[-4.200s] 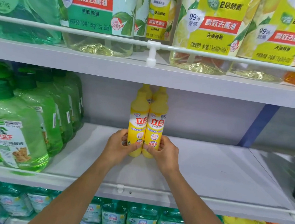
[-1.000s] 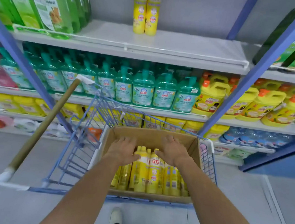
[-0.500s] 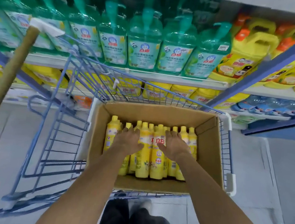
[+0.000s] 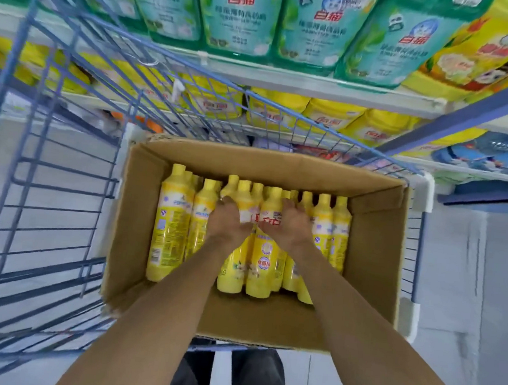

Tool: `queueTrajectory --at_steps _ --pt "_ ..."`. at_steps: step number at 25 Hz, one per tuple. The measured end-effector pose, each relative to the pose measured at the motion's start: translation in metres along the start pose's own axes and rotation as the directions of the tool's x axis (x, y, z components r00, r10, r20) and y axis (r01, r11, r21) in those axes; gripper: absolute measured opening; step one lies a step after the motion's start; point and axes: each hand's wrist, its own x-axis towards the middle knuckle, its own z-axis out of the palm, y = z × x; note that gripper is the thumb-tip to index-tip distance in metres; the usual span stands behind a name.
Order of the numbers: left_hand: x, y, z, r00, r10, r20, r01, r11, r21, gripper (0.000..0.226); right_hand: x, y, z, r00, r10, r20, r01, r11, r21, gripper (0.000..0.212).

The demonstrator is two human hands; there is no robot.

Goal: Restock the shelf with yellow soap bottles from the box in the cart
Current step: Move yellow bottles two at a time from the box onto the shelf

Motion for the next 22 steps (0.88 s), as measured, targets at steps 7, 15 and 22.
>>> queueTrajectory --at_steps 7,15,22 --pt "0.000 -0.020 -0.004 0.990 -0.056 0.127 0.109 0.881 -0.460 0.061 0.013 0.012 -0.003 0.973 0.086 0.215 -0.161 0.919 0.359 0.076" --pt "-0.058 -0.007 -0.073 0.982 0.173 0.079 -0.091 0.790 -0.606 0.064 -0.048 -0.001 -0.042 0.985 -0.126 0.119 0.020 0.765 0.644 0.051" --pt "-0.114 0.054 -0.213 0.901 0.415 -0.126 -0.403 0.694 -0.597 0.067 -0.127 -0.083 -0.165 0.939 -0.233 -0.251 0.343 0.657 0.672 0.050"
